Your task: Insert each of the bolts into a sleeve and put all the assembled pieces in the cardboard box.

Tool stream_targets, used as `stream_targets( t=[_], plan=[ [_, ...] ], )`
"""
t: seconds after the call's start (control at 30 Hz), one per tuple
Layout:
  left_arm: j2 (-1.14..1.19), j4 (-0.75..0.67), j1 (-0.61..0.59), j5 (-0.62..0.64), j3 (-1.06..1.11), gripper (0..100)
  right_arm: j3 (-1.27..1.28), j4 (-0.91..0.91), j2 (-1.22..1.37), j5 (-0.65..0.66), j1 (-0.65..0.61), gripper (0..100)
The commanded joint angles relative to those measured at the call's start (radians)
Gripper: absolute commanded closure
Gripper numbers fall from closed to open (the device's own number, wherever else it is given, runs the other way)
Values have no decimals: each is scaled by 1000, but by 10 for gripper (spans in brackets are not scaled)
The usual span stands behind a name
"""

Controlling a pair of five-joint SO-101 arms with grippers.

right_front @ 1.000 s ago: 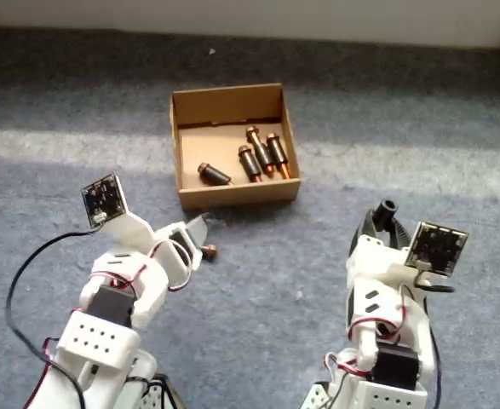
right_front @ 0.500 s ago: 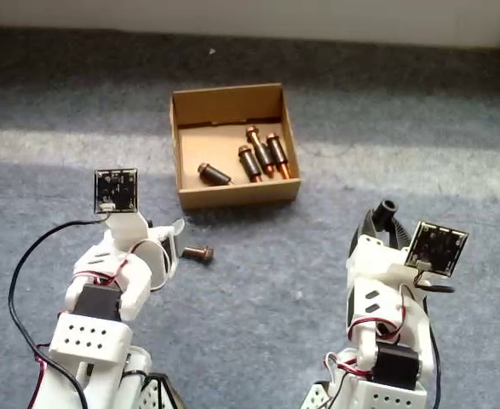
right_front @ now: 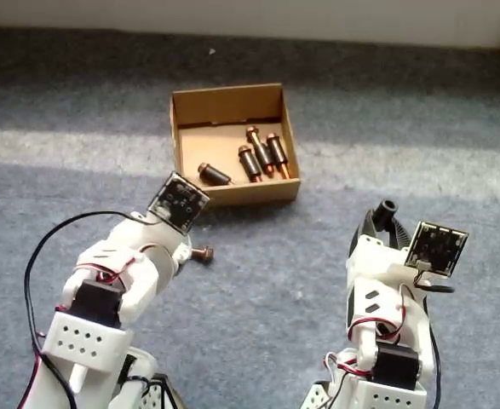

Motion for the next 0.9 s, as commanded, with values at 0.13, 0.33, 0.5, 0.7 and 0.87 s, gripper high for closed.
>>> stream_targets(
  t=[0.13, 0.33, 0.5, 0.7, 0.87],
  plan=[
    [128, 245, 157, -216, -234, 864, -4, -28, -16, 9, -21, 988],
    [501, 249, 127, -351, -374, 862, -4, -28, -16, 12, -21, 988],
    [743, 249, 108, -517, -496, 862, -4, -28, -16, 37, -21, 988],
    [929, 245, 108, -646, -579, 862, -4, -62, -16, 40, -21, 988],
    [1061, 241, 107, -706, -633, 862, -2, -70, -16, 41, -21, 988]
  ],
)
